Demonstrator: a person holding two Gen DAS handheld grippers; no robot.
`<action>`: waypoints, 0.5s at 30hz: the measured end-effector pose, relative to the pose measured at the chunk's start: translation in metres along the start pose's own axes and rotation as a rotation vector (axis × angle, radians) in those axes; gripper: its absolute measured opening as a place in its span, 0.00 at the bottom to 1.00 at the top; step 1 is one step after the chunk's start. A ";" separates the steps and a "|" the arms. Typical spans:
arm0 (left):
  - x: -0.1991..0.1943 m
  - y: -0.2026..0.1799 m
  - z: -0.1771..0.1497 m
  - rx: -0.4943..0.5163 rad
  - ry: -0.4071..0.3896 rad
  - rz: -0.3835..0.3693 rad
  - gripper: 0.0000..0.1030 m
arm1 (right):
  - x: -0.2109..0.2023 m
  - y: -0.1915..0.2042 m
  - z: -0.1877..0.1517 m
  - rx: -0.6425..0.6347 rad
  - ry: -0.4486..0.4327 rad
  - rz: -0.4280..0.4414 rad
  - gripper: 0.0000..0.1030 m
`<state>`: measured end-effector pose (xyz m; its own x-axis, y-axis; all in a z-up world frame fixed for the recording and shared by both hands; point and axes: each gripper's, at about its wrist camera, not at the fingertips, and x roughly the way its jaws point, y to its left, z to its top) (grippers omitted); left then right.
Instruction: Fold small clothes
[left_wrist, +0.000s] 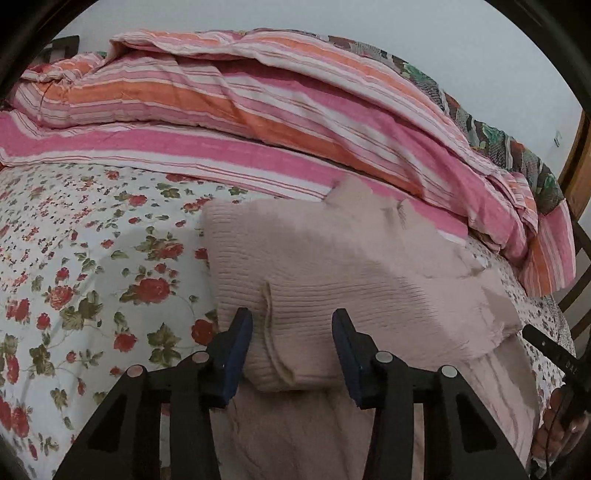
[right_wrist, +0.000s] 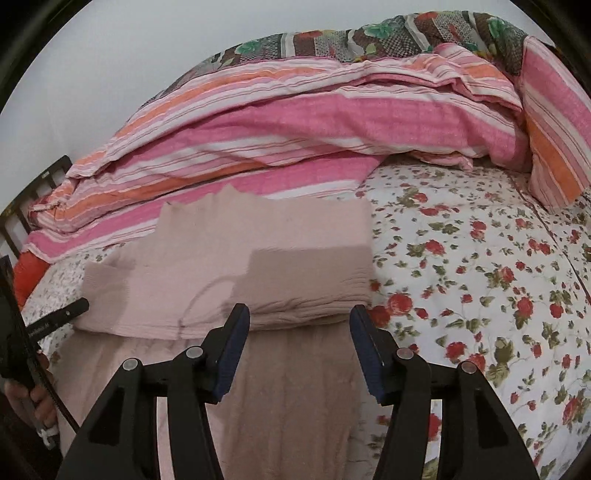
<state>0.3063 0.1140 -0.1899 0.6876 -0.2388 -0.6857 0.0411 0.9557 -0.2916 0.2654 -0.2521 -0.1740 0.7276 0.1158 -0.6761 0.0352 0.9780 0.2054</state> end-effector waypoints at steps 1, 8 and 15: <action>0.002 -0.001 0.000 0.008 0.005 0.002 0.44 | 0.004 -0.002 -0.001 0.017 0.018 0.009 0.54; 0.002 -0.004 0.000 0.035 -0.004 0.000 0.37 | 0.006 -0.001 -0.006 0.001 0.018 -0.002 0.54; 0.009 -0.011 0.000 0.060 0.021 0.011 0.47 | 0.006 -0.002 -0.009 -0.002 0.014 -0.017 0.54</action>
<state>0.3123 0.1009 -0.1927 0.6731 -0.2315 -0.7024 0.0776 0.9666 -0.2442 0.2632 -0.2515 -0.1849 0.7173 0.1018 -0.6893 0.0456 0.9803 0.1923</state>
